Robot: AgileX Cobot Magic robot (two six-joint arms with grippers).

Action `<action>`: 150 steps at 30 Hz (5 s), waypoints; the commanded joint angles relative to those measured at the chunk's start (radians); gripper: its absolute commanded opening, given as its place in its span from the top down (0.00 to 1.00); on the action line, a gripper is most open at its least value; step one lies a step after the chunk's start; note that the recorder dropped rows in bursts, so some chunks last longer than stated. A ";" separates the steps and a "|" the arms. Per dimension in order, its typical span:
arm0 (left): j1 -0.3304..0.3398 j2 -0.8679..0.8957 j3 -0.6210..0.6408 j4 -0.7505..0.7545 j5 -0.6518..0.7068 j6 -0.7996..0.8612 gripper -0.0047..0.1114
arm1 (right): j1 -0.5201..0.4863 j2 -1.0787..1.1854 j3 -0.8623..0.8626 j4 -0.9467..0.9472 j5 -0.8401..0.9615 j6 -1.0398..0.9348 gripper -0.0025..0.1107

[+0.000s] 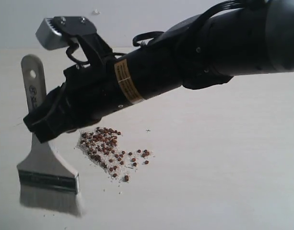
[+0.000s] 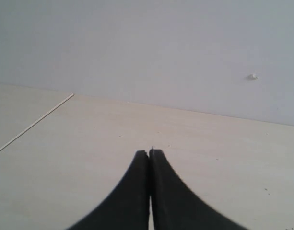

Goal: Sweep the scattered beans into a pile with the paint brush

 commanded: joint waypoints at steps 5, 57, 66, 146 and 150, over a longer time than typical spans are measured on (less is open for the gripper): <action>0.001 -0.007 -0.001 0.003 -0.001 -0.002 0.96 | 0.003 0.136 0.003 0.046 -0.127 0.011 0.98; 0.001 -0.007 -0.001 0.003 -0.001 -0.002 0.96 | -0.203 0.177 0.001 0.116 0.144 -0.436 0.98; 0.001 -0.007 -0.001 0.003 -0.001 -0.002 0.96 | -0.203 -0.005 0.001 0.104 0.157 -0.264 0.98; 0.001 -0.007 -0.001 0.003 -0.001 -0.002 0.96 | 0.503 0.250 -0.145 0.484 1.840 0.423 0.98; 0.001 -0.007 -0.001 0.003 -0.001 -0.002 0.96 | 0.503 0.266 -0.193 0.435 1.847 0.423 0.98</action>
